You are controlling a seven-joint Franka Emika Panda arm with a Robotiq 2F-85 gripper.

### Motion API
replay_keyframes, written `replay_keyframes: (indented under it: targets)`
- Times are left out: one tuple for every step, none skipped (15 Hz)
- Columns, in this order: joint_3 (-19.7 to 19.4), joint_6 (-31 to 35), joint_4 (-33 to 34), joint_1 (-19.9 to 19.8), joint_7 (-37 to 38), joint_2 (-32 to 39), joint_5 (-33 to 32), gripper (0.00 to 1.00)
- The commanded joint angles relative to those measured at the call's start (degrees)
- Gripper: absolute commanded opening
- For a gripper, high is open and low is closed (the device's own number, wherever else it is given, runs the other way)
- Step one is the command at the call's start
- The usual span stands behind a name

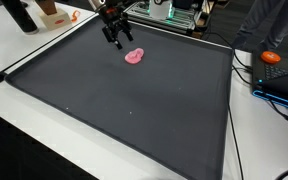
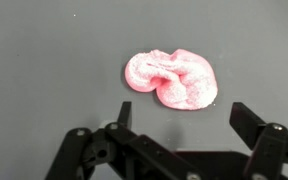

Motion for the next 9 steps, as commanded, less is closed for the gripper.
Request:
replay_keyframes:
  targets:
    - [0.15,1.62,-2.51,0.24,-2.41,-0.86,4.84,1.0]
    - [0.13,1.63,-2.66,0.3,-2.7,-0.83,5.5,1.0]
    - [0.13,1.73,-2.8,0.39,-2.77,-0.78,6.06,1.0]
    - [0.12,1.83,-2.93,0.47,-2.76,-0.74,6.55,1.0]
    - [0.14,1.79,-3.0,0.52,-2.88,-0.73,6.95,1.0]
    - [0.14,1.76,-3.02,0.56,-2.95,-0.73,7.29,1.0]
    - [0.16,1.68,-3.03,0.61,-3.03,-0.75,7.48,1.0]
    - [0.17,1.57,-2.99,0.67,-3.04,-0.77,7.48,1.0]
    - [0.18,1.29,-2.89,0.71,-3.04,-0.74,7.32,1.0]
